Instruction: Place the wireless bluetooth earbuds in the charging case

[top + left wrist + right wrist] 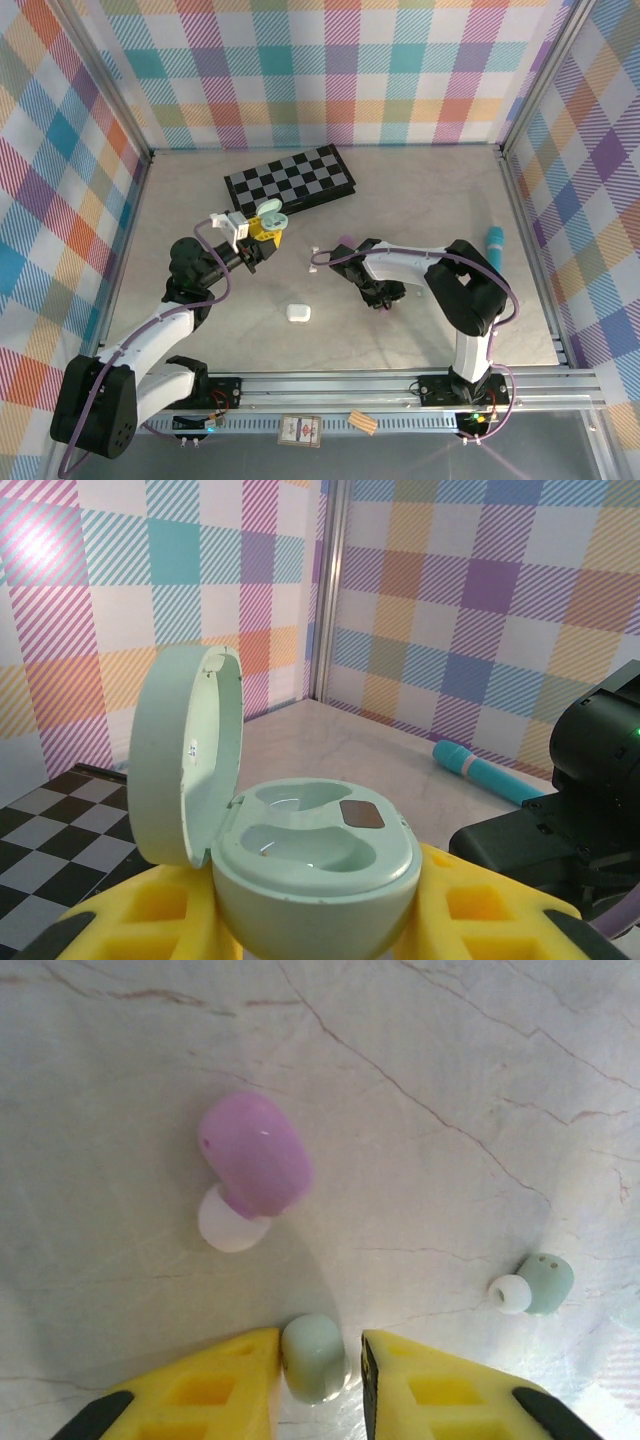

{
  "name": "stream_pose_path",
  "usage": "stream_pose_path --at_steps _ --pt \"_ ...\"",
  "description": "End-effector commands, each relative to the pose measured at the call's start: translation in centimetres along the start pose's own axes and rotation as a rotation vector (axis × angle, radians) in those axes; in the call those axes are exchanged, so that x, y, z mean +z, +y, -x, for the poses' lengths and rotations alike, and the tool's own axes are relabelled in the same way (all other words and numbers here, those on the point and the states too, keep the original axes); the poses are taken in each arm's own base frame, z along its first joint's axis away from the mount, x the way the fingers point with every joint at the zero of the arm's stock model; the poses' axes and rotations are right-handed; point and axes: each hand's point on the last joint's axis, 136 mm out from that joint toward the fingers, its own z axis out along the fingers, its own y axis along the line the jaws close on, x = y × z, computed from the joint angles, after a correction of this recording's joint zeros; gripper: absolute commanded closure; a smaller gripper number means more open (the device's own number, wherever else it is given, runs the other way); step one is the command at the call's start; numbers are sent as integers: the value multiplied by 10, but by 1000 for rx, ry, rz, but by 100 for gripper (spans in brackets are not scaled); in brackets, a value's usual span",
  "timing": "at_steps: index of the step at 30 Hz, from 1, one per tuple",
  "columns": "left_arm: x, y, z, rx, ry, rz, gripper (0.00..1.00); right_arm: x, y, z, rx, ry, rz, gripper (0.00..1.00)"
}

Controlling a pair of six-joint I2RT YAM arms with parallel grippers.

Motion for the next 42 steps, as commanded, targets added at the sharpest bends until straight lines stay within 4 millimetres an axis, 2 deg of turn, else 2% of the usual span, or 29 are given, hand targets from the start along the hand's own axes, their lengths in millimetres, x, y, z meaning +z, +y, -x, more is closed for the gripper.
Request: stream_pose_path --at_steps 1,13,22,32,42 --pt "-3 0 5 21 -16 -4 68 -2 -6 -4 14 22 -34 73" --pt "-3 -1 6 21 -19 -6 68 6 -1 -8 -17 62 -40 70" --pt "-3 -3 9 23 -28 -17 68 5 -2 -9 -13 60 -35 77" --pt "-1 -8 10 28 -29 -48 68 -13 -3 0 52 -27 80 80" --pt "12 -23 5 35 -21 -105 68 -49 -15 15 142 -145 252 80"
